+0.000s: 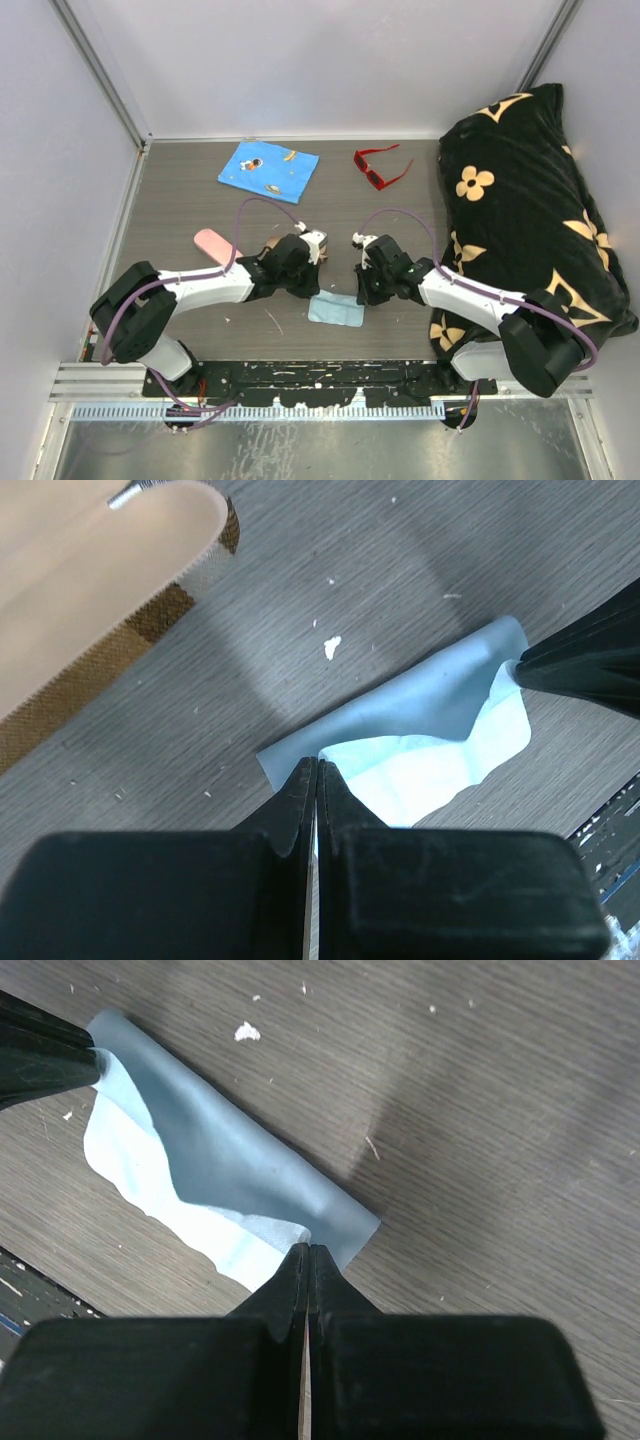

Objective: Organize the sunglasses
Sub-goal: Fold the glasses cleaning cloth at the center of the board.

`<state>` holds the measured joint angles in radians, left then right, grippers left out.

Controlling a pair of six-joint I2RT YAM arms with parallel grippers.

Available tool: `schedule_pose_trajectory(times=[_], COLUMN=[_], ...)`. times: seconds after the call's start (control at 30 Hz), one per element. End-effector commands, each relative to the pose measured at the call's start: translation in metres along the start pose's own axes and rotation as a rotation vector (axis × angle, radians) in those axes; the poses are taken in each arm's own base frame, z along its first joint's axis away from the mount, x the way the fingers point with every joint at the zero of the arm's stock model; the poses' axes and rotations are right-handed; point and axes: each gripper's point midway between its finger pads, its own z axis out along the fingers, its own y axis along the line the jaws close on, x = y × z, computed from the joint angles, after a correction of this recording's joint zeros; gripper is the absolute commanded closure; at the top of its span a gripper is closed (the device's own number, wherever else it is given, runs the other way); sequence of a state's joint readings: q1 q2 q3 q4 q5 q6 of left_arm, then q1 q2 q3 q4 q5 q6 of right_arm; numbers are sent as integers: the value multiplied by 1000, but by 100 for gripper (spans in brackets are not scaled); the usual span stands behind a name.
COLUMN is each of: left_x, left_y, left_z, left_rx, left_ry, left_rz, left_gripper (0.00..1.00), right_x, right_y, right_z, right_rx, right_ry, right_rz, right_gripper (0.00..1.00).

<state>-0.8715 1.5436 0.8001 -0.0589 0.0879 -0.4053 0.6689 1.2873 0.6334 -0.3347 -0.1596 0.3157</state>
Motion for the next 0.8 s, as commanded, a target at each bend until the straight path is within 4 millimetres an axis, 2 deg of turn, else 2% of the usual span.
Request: schedule_pose_trajectory(times=[0.0, 0.23, 0.77], left_x=[-11, -3, 9], left_y=[-15, -19, -25], left_z=[-8, -7, -15], left_rx=[58, 69, 79], left_ry=[-62, -49, -49], left_rz=[5, 1, -5], left_gripper=[100, 100, 100], right_x=[2, 10, 21], right_y=[6, 12, 11], right_z=[-3, 1, 1], right_rx=[-28, -53, -31], right_ry=[5, 37, 73], right_rz=[-8, -9, 1], right_gripper=[100, 100, 100])
